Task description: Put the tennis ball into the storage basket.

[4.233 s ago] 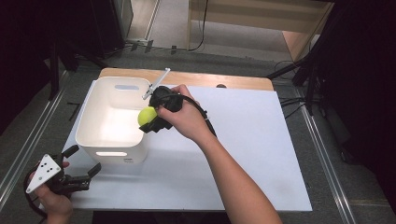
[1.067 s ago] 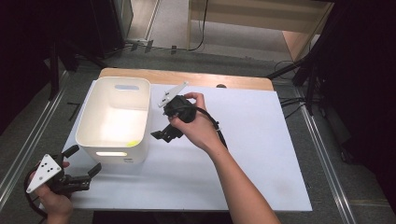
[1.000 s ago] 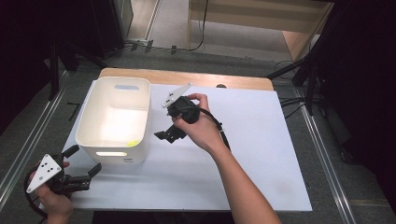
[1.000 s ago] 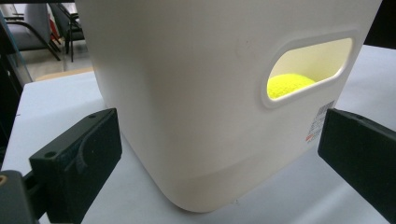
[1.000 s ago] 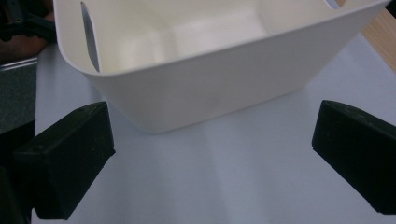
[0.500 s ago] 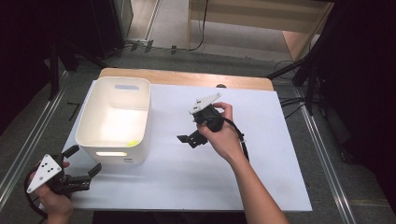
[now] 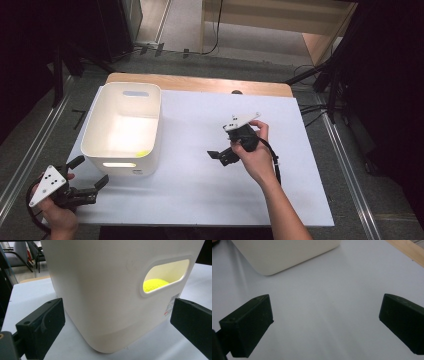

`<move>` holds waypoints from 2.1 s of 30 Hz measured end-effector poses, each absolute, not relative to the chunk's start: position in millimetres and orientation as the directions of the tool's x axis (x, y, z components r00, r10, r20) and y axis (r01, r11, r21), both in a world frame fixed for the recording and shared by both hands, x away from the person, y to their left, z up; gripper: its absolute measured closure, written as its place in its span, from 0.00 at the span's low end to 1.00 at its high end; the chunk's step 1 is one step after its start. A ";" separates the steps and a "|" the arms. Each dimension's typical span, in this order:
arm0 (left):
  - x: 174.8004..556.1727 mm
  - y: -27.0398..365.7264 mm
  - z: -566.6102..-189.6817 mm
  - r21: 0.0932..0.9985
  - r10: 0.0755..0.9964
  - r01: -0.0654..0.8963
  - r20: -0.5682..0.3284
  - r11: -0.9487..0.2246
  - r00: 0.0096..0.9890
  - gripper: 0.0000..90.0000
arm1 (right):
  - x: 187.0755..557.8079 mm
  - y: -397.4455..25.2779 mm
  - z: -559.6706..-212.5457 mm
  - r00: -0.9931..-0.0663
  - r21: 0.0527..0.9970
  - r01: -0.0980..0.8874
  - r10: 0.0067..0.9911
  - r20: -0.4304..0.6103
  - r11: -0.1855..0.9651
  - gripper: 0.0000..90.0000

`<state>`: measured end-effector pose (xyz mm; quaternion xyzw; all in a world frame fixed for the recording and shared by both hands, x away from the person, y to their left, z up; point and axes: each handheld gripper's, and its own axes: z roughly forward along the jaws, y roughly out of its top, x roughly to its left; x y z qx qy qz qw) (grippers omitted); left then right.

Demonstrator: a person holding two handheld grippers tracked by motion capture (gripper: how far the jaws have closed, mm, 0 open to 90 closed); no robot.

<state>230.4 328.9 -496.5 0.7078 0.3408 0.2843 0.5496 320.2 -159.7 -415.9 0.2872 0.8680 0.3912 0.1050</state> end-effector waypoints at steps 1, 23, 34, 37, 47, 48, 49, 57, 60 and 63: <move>230.4 328.9 -496.5 0.971 0.795 0.170 0.029 -0.166 0.606 0.00 | 318.5 -163.3 -417.6 -0.809 0.742 0.417 0.586 0.040 0.526 0.00; 230.1 328.2 -496.6 0.970 0.797 0.171 0.036 -0.173 0.603 0.00 | 280.2 -241.5 -453.6 -0.708 0.793 0.473 0.701 0.083 0.383 0.00; 230.2 328.3 -496.6 0.969 0.796 0.169 0.043 -0.181 0.604 0.00 | 263.4 -273.4 -469.7 -0.662 0.807 0.494 0.742 0.108 0.324 0.00; 230.0 328.3 -496.6 0.969 0.797 0.171 0.041 -0.179 0.602 0.00 | 259.4 -279.5 -473.2 -0.650 0.809 0.499 0.752 0.112 0.310 0.00; 229.9 328.2 -496.7 0.969 0.796 0.169 0.042 -0.179 0.604 0.00 | 245.3 -302.1 -482.5 -0.619 0.835 0.485 0.776 0.117 0.261 0.00; 229.9 328.2 -496.8 0.969 0.796 0.168 0.043 -0.181 0.604 0.00 | 243.7 -304.6 -483.3 -0.617 0.835 0.487 0.777 0.121 0.257 0.00; 229.9 328.1 -496.7 0.969 0.796 0.168 0.043 -0.181 0.604 0.00 | 242.4 -306.9 -484.6 -0.614 0.837 0.485 0.780 0.119 0.254 0.00; 229.7 327.9 -496.8 0.969 0.798 0.169 0.042 -0.179 0.601 0.00 | 231.4 -323.7 -492.8 -0.578 0.847 0.487 0.805 0.130 0.213 0.00; 229.7 328.1 -496.8 0.969 0.799 0.170 0.040 -0.177 0.600 0.00 | 227.2 -329.2 -494.5 -0.570 0.852 0.483 0.812 0.130 0.203 0.00; 229.6 328.0 -496.8 0.969 0.799 0.170 0.040 -0.177 0.600 0.00 | 222.5 -334.7 -496.5 -0.562 0.857 0.478 0.817 0.131 0.192 0.00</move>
